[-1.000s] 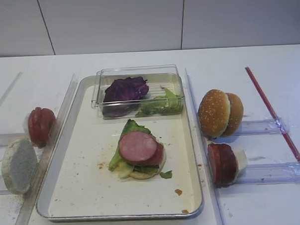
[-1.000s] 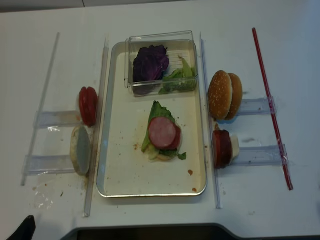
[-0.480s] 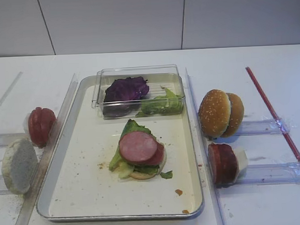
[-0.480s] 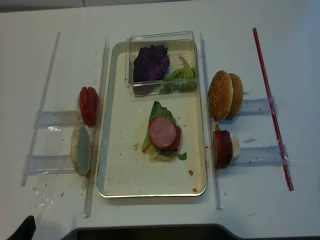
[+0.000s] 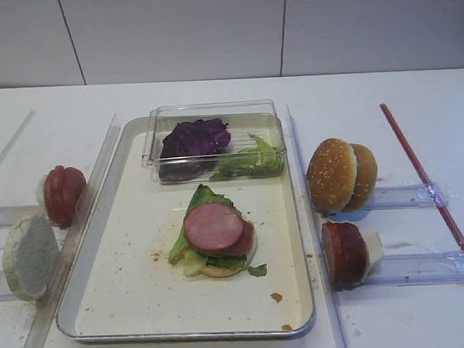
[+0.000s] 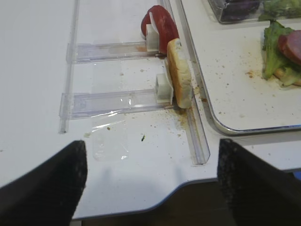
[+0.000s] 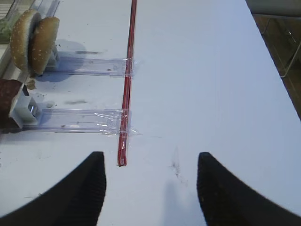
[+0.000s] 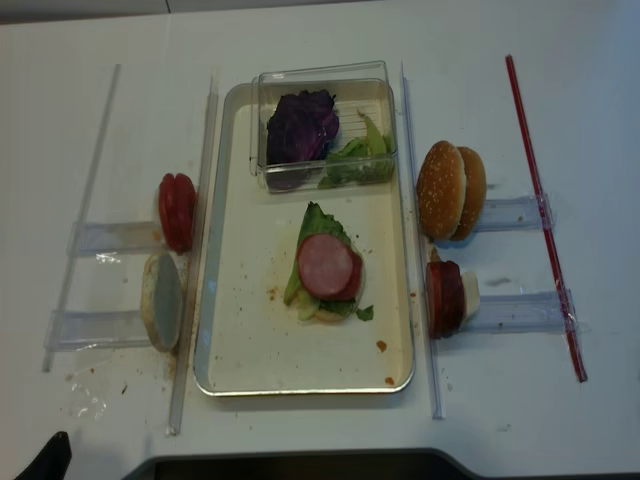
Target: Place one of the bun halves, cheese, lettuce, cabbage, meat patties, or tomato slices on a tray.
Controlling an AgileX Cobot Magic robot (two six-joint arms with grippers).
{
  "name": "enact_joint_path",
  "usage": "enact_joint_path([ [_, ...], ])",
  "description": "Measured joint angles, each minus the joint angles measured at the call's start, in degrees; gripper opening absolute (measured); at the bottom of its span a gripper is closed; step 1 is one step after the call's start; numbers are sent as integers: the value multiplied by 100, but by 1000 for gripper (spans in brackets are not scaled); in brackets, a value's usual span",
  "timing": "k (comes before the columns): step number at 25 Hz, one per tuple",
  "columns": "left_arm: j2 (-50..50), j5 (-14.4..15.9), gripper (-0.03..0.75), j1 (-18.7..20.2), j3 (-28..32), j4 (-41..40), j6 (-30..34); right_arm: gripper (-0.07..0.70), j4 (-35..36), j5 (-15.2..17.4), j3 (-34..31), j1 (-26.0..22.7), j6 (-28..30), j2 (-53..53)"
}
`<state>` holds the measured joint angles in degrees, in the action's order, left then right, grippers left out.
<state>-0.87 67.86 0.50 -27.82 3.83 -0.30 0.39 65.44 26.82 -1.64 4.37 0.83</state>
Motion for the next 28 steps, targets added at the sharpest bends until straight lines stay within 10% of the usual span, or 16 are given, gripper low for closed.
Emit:
enact_joint_path([
  [28, 0, 0, 536, 0, 0, 0, 0, 455, 0, 0, 0, 0, 0, 0],
])
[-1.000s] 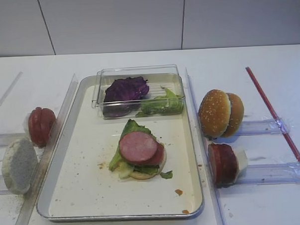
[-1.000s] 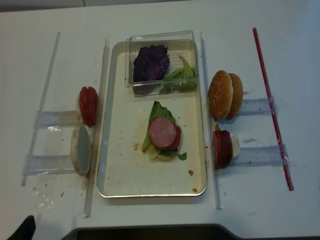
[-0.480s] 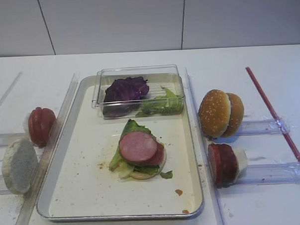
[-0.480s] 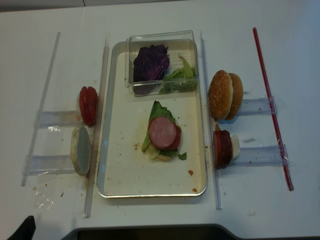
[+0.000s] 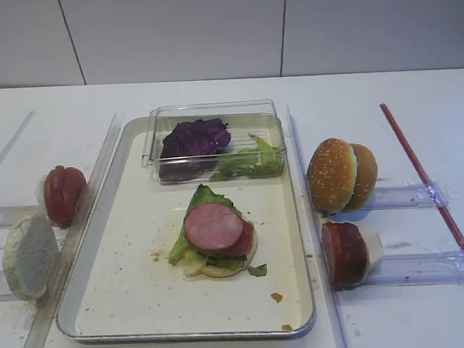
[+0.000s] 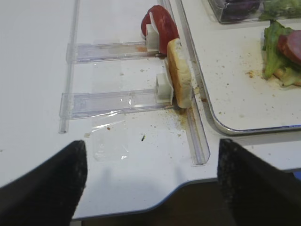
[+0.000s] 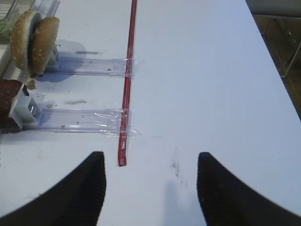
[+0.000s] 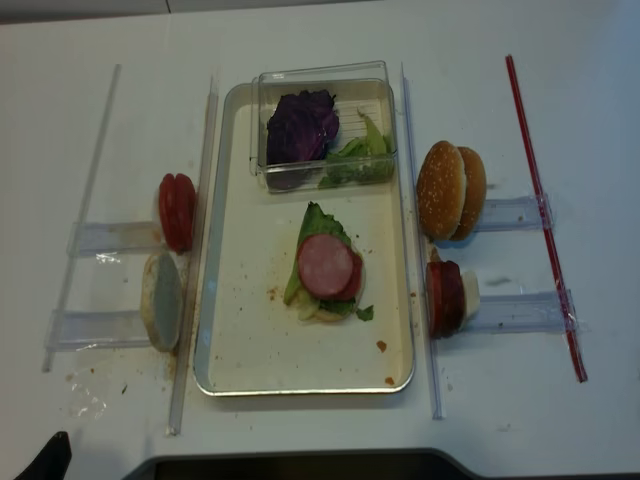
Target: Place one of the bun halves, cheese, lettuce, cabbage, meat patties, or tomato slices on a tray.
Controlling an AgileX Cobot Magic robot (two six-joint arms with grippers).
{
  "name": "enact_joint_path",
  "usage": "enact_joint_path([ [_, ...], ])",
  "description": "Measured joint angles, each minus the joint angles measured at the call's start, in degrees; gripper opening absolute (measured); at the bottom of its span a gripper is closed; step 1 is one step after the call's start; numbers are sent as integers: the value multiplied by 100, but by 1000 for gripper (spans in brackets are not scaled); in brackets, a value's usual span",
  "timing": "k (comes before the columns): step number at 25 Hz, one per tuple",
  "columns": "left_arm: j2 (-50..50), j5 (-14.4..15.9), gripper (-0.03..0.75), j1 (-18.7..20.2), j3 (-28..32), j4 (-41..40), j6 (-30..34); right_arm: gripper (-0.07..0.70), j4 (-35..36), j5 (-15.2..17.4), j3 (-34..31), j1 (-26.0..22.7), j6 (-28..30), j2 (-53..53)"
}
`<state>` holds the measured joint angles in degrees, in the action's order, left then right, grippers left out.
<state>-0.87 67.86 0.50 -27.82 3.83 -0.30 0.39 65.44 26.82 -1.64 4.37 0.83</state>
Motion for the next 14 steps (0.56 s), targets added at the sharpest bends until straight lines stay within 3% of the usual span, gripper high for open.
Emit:
enact_joint_path([
  [14, 0, 0, 536, 0, 0, 0, 0, 455, 0, 0, 0, 0, 0, 0],
])
